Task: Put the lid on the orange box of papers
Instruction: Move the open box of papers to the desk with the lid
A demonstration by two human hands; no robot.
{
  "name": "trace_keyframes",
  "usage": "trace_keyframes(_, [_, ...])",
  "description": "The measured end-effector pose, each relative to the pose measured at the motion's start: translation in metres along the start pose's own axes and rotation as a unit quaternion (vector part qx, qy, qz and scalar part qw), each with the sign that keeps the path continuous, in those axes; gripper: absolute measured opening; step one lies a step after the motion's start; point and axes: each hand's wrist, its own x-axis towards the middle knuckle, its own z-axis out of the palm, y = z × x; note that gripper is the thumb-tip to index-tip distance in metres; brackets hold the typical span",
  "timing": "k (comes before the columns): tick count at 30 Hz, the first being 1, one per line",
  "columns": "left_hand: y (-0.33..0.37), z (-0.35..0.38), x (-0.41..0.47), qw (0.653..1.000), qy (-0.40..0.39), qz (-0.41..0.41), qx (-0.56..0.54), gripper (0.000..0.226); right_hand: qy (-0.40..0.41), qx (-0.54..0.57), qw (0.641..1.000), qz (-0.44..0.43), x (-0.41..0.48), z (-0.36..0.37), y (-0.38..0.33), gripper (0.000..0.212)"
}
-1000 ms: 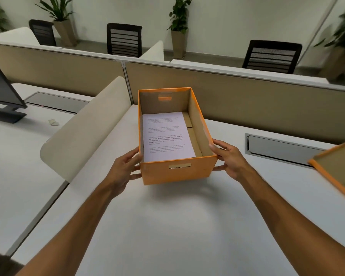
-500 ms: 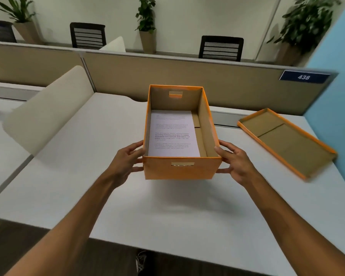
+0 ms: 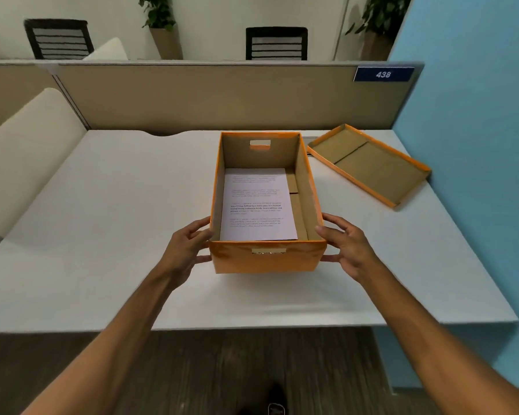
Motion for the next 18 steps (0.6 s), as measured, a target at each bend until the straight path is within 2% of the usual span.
trace_keyframes(13, [-0.037, -0.009, -0.032, 1.0, -0.005, -0.02, 0.009, 0.047, 0.053, -0.013, 0.998, 0.01, -0.043, 0.02, 0.045, 0.049])
trace_keyframes(18, [-0.037, -0.011, -0.037, 0.999, -0.011, -0.021, 0.034, 0.046, 0.079, -0.079, 0.993, -0.023, -0.052, 0.026, 0.049, 0.052])
